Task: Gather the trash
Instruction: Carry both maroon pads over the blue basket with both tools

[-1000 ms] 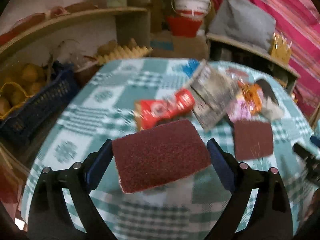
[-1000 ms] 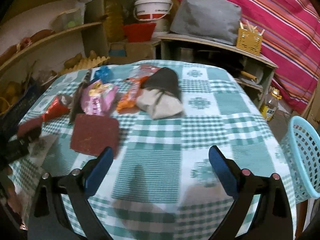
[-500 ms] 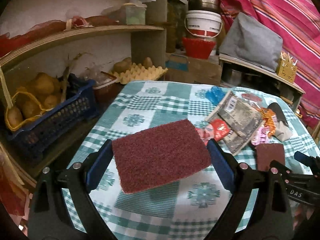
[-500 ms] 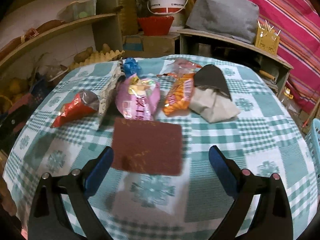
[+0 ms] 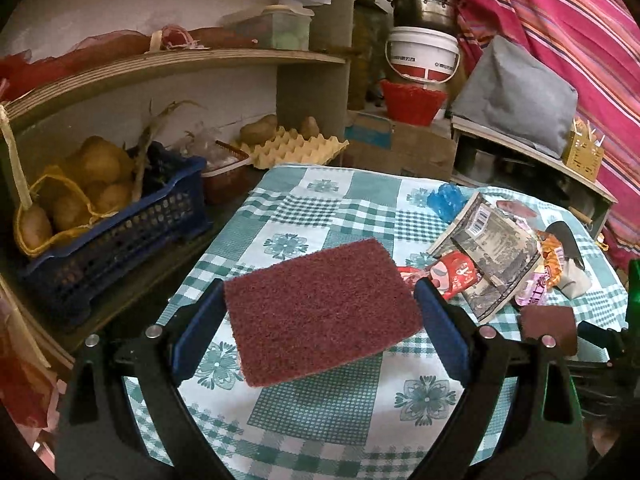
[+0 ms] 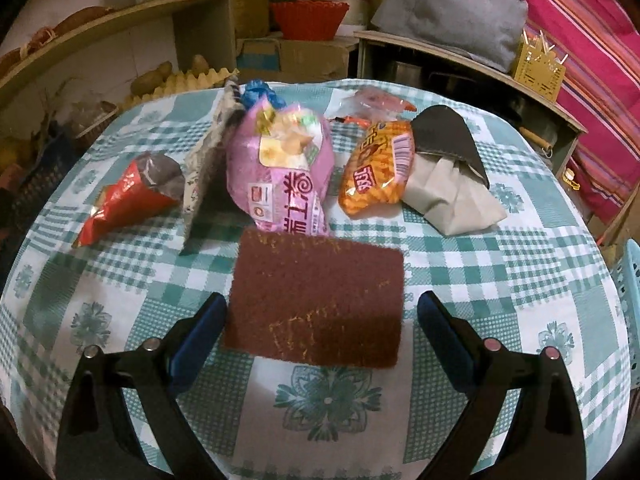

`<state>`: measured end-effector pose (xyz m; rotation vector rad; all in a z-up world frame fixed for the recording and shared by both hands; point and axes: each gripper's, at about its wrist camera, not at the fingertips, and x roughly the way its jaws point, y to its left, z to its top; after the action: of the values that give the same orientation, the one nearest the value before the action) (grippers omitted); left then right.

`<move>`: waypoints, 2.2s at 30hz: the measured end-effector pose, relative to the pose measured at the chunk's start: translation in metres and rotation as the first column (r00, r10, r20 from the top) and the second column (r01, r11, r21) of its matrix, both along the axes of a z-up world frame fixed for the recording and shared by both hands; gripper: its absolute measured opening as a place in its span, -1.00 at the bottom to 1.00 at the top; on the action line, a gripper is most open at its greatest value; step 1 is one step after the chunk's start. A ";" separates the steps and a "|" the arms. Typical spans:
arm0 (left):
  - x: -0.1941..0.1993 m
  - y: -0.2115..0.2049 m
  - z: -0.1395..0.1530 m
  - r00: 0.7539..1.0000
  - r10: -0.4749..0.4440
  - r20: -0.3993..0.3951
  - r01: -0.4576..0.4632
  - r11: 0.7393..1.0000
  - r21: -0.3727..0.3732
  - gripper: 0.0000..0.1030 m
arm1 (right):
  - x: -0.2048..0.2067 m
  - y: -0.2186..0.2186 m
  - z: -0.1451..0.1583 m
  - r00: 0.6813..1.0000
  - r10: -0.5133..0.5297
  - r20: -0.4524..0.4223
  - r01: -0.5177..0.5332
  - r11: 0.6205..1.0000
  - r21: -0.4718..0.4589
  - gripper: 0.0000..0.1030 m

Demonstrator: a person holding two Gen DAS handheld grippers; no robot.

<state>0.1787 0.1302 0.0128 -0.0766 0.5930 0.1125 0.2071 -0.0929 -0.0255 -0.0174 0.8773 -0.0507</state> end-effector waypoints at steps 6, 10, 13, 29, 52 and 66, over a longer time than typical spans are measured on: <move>0.001 -0.008 -0.002 1.000 -0.009 -0.005 0.009 1.000 0.027 0.76 | -0.001 -0.002 0.001 0.999 0.033 0.011 -0.033 0.999 0.014 0.66; 0.001 -0.012 0.001 1.000 -0.014 -0.002 0.014 1.000 0.025 0.76 | -0.006 -0.010 0.006 0.999 0.039 0.030 -0.039 0.999 0.008 0.66; 0.000 -0.018 0.006 1.000 -0.021 0.007 0.021 1.000 0.022 0.76 | -0.012 -0.024 0.015 0.998 0.034 0.049 -0.036 0.999 0.028 0.66; -0.013 -0.108 0.037 0.987 -0.146 0.071 0.143 0.989 0.045 0.76 | -0.052 -0.132 0.069 0.981 0.003 0.195 -0.012 0.999 0.048 0.66; -0.036 -0.353 0.032 0.856 -0.512 0.063 0.509 0.858 0.062 0.76 | -0.154 -0.392 0.080 0.884 -0.393 0.253 0.394 0.918 0.048 0.66; -0.058 -0.483 0.025 0.726 -0.685 0.067 0.684 0.729 0.034 0.76 | -0.185 -0.459 0.059 0.867 -0.443 0.229 0.453 0.892 0.013 0.66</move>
<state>0.1204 -0.3532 0.0374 0.1517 0.5121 -0.6177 0.0225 -0.5522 0.0334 0.1537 0.6352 -0.5004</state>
